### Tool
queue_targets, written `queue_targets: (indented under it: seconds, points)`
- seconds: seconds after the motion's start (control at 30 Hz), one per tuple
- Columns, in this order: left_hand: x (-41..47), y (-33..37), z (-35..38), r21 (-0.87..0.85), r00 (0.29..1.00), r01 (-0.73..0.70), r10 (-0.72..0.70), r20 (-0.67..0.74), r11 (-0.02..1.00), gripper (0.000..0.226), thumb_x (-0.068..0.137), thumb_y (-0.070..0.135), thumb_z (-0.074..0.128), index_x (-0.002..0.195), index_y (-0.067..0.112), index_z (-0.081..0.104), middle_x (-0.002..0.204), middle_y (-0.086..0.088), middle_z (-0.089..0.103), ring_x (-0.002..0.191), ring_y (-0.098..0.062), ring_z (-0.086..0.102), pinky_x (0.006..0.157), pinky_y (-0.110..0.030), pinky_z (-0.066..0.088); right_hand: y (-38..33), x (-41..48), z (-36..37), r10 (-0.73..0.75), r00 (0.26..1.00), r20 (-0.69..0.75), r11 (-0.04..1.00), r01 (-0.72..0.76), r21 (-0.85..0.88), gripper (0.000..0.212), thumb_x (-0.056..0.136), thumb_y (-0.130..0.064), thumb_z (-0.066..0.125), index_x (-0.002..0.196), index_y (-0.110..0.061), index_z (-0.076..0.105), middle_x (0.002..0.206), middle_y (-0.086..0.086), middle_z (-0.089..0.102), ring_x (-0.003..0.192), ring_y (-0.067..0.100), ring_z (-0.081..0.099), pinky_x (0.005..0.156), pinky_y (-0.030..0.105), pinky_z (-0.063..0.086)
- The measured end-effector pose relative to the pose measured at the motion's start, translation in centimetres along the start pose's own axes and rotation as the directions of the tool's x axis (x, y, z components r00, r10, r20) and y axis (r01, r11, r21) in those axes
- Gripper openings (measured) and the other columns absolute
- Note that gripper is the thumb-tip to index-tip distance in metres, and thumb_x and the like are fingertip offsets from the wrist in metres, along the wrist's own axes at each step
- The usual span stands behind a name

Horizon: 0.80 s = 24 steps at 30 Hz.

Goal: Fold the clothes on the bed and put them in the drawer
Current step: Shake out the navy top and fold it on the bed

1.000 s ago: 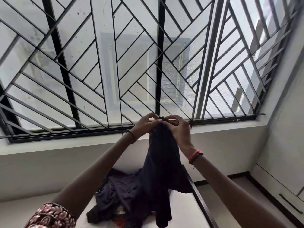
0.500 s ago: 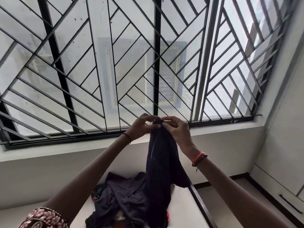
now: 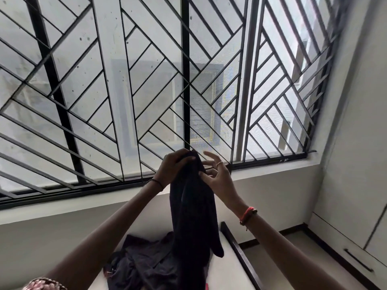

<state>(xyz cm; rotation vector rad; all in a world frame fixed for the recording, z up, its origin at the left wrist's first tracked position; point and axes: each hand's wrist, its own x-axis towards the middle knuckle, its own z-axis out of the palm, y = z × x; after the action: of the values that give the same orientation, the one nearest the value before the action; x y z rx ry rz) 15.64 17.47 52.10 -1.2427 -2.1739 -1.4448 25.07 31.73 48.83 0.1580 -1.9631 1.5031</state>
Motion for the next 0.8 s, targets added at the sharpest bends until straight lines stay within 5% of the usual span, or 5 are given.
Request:
queue_targets:
  seconds: [0.23,0.4,0.5,0.63,0.8]
  points:
    - [2.3,1.0,-1.2,0.12,0.999,-0.036,0.039,-0.026,0.992,0.016,0.089,0.013,0.063,0.101,0.006,0.07,0.093,0.005,0.065,0.084,0.008,0.053,0.074,0.0,0.035,2.7,-0.6,-1.8,0.108,0.992,-0.059,0.979,-0.116,-0.167,0.022,0.086,-0.006,0.064,0.081,-0.027,0.066,0.078,0.001,0.07,0.072,0.01,0.062,0.077,0.042,0.052]
    - [3.8,1.5,-2.3,0.178,0.999,-0.022,0.017,0.03,0.984,0.017,0.089,0.021,0.064,0.099,0.008,0.071,0.085,0.002,0.064,0.08,-0.005,0.056,0.067,-0.006,0.037,2.4,0.0,-3.3,0.053,0.982,-0.179,0.98,-0.085,-0.179,0.014,0.092,-0.012,0.058,0.088,-0.025,0.059,0.076,0.013,0.067,0.066,0.016,0.058,0.063,0.029,0.047]
    - [4.7,1.8,-3.0,0.171,0.999,-0.025,0.021,0.025,0.985,0.017,0.089,0.023,0.064,0.099,0.011,0.071,0.085,0.002,0.065,0.08,-0.004,0.055,0.067,-0.007,0.037,3.6,-0.4,-3.2,0.071,0.994,-0.08,0.973,-0.087,-0.212,0.024,0.085,-0.009,0.067,0.088,-0.029,0.055,0.075,0.003,0.064,0.066,0.011,0.06,0.063,0.018,0.048]
    - [5.9,2.8,-3.7,0.18,0.999,-0.032,0.029,0.018,0.983,0.017,0.088,0.024,0.066,0.098,0.012,0.072,0.081,0.007,0.062,0.071,0.007,0.052,0.066,-0.004,0.036,5.6,-1.3,-3.1,0.083,0.996,-0.021,0.939,-0.085,-0.333,0.02,0.083,-0.006,0.069,0.1,-0.01,0.061,0.073,-0.006,0.062,0.059,-0.004,0.059,0.061,0.017,0.047]
    - [7.4,3.4,-4.6,0.166,0.999,-0.011,0.006,0.032,0.986,0.011,0.086,0.029,0.068,0.082,0.018,0.068,0.071,0.009,0.061,0.061,0.008,0.052,0.063,-0.014,0.038,6.0,-1.9,-4.2,-0.203,0.974,-0.099,0.905,0.148,-0.399,0.036,0.092,0.001,0.052,0.121,-0.02,0.053,0.098,-0.001,0.061,0.072,0.008,0.059,0.062,0.015,0.048]
